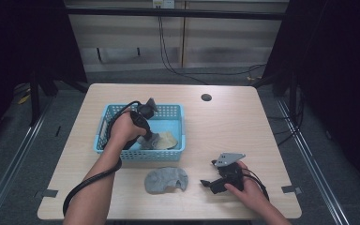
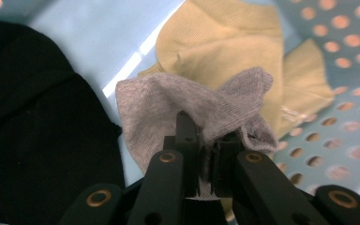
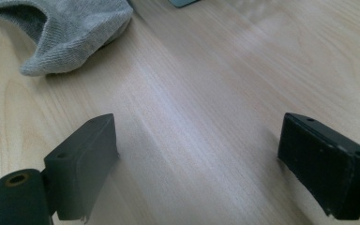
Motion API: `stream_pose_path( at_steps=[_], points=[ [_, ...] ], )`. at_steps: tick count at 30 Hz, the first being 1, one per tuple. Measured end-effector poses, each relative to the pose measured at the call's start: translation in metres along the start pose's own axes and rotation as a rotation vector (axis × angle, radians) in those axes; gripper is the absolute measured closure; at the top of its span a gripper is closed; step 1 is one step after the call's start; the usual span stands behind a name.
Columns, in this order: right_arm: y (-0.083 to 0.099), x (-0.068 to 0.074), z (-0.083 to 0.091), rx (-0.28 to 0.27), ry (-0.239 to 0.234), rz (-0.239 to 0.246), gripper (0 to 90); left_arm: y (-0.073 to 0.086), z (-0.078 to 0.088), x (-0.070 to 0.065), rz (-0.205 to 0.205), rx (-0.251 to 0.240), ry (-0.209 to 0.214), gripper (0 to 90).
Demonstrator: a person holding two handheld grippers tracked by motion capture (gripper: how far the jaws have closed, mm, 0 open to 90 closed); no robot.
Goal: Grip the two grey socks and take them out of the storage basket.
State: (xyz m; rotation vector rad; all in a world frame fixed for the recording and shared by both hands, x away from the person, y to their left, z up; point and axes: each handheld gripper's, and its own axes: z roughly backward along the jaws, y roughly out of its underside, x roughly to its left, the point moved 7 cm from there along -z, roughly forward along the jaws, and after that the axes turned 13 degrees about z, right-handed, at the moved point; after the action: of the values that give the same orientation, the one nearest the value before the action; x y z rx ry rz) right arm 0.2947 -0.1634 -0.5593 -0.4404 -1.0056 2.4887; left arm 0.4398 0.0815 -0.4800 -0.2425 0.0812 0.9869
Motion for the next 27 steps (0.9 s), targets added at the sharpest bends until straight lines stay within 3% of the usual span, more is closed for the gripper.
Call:
stream_pose_path(
  at_steps=[5,16,27],
  points=[
    [0.000,0.000,0.000,0.001,0.001,0.000,11.6,-0.002,0.016,-0.006,-0.045,-0.010,0.010,84.5],
    [0.000,0.000,0.000,0.000,-0.002,-0.002,11.6,-0.002,0.043,-0.013,-0.075,-0.039,0.030,84.3],
    [0.000,0.000,0.000,-0.001,-0.001,-0.001,11.6,0.003,0.060,-0.025,-0.134,-0.024,0.040,84.0]
  ],
)
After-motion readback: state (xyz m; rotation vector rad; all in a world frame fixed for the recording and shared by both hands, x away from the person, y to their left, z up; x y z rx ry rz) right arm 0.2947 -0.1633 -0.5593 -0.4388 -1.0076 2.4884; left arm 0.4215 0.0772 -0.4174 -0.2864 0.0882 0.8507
